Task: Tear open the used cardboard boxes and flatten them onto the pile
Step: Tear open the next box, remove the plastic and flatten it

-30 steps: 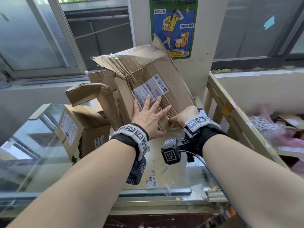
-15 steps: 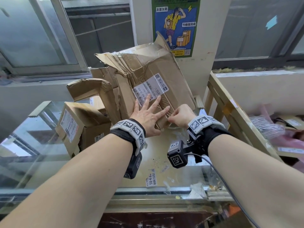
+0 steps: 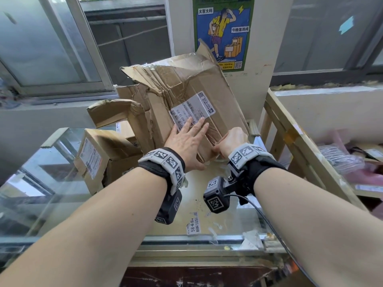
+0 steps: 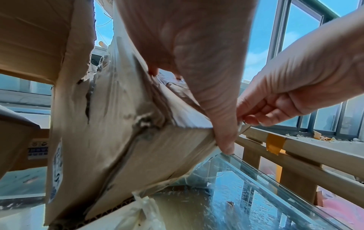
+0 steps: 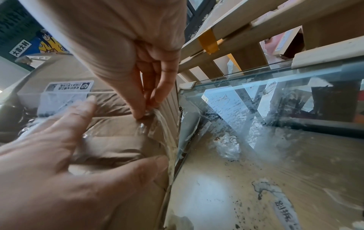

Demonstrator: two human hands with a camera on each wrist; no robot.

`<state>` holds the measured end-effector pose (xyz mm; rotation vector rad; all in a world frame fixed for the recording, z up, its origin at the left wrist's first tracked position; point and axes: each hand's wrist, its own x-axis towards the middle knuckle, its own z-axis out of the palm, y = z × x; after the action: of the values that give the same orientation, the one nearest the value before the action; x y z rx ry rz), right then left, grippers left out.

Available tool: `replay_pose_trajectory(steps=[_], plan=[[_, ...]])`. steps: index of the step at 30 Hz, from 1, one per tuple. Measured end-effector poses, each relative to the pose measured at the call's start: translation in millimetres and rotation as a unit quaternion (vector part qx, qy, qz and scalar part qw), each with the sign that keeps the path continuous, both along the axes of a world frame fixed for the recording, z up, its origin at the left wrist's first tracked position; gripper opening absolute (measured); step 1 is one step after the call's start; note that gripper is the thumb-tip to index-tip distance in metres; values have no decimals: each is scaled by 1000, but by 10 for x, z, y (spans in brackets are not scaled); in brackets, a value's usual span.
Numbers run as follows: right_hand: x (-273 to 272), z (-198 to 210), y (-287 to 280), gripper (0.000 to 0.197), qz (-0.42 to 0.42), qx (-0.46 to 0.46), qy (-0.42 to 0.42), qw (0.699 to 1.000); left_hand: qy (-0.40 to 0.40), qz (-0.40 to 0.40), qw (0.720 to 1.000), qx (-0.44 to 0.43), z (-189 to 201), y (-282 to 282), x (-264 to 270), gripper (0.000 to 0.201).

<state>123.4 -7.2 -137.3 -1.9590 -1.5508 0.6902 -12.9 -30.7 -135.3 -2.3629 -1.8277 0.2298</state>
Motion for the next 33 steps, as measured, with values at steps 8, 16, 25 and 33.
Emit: replay_pose_trajectory(steps=[8,16,25,33], plan=[[26,-9,29,8,36,-13,10,999,27,25,999,13,-27,21,-77,117],[159,91,-73,16,175,2,9,984,30,22,999,4,-52,36,-97,116],[53,156,-67,9,118,-1,-72,990,10,27,1000,8,-11,-26,-79,123],[32,193,-92,35,51,16,-13,999,31,38,999,0,65,-56,-101,139]])
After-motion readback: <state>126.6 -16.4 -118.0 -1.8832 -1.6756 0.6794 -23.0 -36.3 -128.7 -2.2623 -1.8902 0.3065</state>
